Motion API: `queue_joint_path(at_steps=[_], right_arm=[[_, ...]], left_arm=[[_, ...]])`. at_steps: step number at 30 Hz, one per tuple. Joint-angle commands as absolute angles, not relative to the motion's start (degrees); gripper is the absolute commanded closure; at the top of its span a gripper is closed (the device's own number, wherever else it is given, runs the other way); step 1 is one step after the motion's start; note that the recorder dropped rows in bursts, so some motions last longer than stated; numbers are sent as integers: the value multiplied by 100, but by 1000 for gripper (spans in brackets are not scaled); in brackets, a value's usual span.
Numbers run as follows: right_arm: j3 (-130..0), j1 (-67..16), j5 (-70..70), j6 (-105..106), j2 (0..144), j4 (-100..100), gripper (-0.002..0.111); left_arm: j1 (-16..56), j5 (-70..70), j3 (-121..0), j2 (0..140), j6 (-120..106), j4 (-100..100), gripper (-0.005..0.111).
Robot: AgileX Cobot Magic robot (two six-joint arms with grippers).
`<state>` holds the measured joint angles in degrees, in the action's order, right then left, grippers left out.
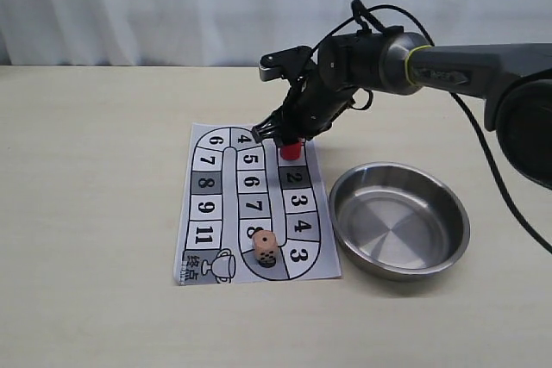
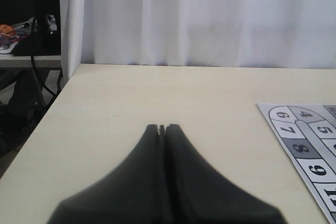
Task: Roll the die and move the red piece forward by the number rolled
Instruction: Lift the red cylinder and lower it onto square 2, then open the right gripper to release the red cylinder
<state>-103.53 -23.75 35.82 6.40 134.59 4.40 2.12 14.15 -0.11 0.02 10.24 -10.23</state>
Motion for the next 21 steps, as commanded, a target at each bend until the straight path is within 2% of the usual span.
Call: queue_joint_path(at_steps=[1, 6, 9, 14, 21], right_arm=[[-10318, -2372, 3687, 495, 13611, 384, 88], [-10328, -2372, 3735, 374, 13521, 384, 59], [-10328, -2372, 3735, 364, 13436, 384, 49], [-10328, -2372, 3680, 227, 13236, 428, 42], [-10328, -2362, 3767, 204, 12984, 428, 43]], left_arm=[[266, 1342, 0, 0, 1040, -1002, 107], [266, 1342, 0, 0, 1040, -1002, 107], [266, 1342, 0, 0, 1040, -1002, 107], [266, 1342, 0, 0, 1040, -1002, 107], [266, 1342, 0, 0, 1040, -1002, 107]])
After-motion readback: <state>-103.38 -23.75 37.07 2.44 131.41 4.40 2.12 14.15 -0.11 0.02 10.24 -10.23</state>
